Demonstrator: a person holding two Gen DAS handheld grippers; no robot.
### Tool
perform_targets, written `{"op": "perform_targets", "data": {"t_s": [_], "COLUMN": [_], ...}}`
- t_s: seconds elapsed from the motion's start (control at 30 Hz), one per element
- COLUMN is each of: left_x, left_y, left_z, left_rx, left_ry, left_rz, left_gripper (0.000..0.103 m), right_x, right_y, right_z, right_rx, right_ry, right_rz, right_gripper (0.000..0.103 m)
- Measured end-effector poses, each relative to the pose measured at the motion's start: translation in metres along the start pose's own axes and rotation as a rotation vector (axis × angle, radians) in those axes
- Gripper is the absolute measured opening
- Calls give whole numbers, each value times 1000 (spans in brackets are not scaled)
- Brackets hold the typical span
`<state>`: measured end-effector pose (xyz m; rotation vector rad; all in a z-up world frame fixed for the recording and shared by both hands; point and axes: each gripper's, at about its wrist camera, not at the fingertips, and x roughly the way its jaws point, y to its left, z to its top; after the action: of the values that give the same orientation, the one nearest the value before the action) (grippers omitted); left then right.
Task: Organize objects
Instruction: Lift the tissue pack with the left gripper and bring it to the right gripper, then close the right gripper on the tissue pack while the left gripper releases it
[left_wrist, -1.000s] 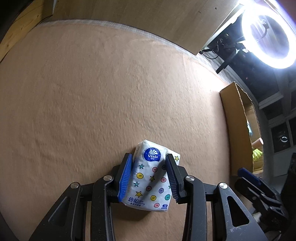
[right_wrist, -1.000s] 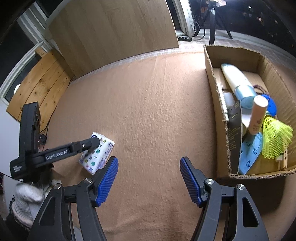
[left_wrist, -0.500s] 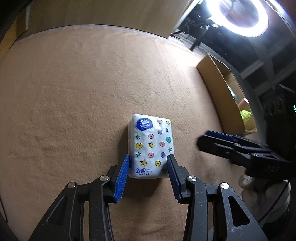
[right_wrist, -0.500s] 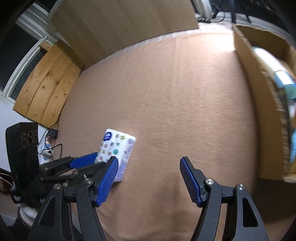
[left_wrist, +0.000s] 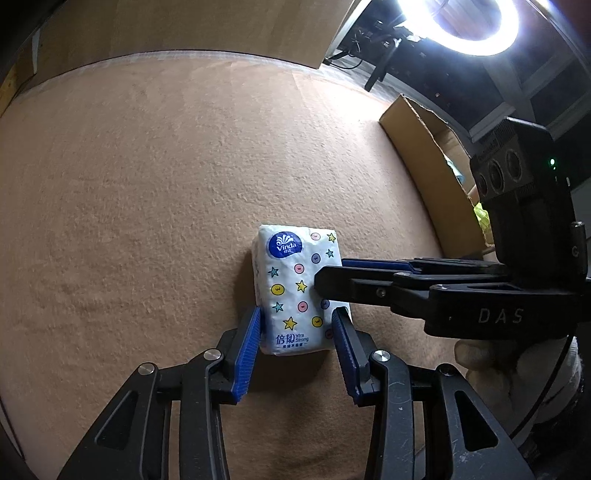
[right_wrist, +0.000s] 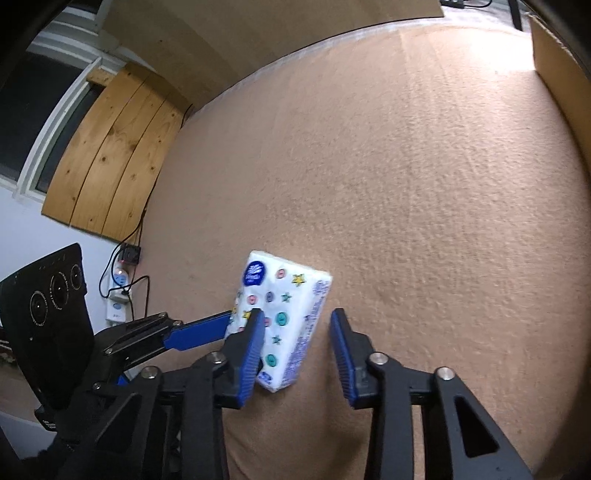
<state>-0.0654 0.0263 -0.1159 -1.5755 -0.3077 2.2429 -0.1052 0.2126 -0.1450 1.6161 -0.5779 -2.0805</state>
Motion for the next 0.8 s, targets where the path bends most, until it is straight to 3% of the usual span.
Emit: {"op": "perform_targets", "data": {"t_s": [0.37,0.8], "left_x": [-5,-10], "left_y": [-21,-110], "left_z": [1,48], "left_rx": [45,192], "left_ry": [-4,-65], "left_rz": [-9,-70], "left_gripper": [37,37], "right_x": [-18,-117], "right_y": [5,-21], "right_z": [-5,-12], "right_rx": [-36,-1], "right_ry": [-42,-227], "right_rz": [-43,-103], "right_gripper": [24,24]}}
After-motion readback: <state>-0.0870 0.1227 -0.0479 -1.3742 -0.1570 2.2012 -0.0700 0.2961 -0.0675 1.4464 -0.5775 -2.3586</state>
